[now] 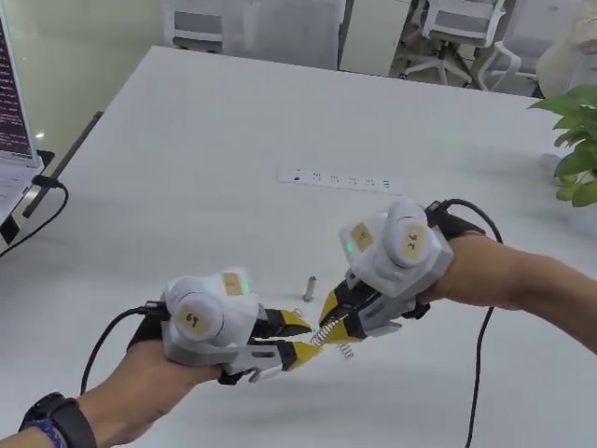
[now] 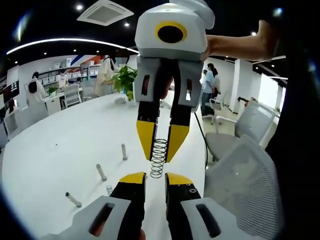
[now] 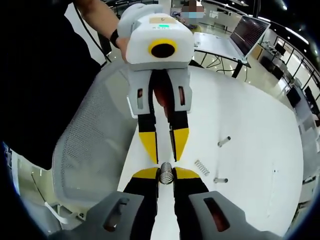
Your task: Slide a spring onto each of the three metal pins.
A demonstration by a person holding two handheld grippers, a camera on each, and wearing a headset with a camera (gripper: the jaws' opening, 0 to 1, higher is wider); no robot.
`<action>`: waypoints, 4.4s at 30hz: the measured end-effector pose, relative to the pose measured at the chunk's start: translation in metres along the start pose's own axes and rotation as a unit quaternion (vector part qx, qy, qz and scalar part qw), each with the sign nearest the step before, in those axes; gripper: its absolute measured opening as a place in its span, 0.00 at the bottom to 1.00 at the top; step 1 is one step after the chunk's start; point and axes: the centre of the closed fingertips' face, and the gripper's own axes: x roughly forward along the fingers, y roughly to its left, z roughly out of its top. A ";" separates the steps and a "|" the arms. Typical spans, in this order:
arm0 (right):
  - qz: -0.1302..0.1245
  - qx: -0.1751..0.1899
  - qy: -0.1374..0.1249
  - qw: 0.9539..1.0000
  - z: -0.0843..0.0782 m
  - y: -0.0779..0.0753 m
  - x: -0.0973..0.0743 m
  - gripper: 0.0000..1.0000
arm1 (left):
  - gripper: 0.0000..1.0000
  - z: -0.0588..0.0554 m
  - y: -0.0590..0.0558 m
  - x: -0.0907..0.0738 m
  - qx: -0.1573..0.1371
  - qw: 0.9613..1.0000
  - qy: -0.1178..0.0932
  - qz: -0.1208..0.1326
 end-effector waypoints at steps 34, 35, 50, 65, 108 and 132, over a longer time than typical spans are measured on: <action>-0.005 0.027 0.005 1.000 -0.012 -0.022 0.020 0.08 | 0.30 -0.066 0.052 -0.093 -0.096 0.986 0.026 0.136; -0.003 0.027 0.005 1.000 -0.011 -0.022 0.021 0.08 | 0.30 -0.068 0.053 -0.095 -0.099 0.985 0.026 0.139; -0.004 0.036 0.012 0.999 -0.012 -0.040 0.035 0.08 | 0.38 -0.088 0.056 -0.122 -0.135 0.974 0.025 0.179; -0.012 0.046 0.016 0.999 -0.004 -0.074 0.045 0.08 | 0.37 -0.093 0.059 -0.136 -0.150 0.968 0.016 0.199; -0.040 0.064 0.039 0.996 0.025 -0.158 0.080 0.08 | 0.48 -0.105 0.068 -0.153 -0.185 0.957 0.004 0.224; -0.027 0.044 0.061 0.997 0.026 -0.161 0.096 0.08 | 0.46 -0.111 0.068 -0.158 -0.199 0.952 0.001 0.232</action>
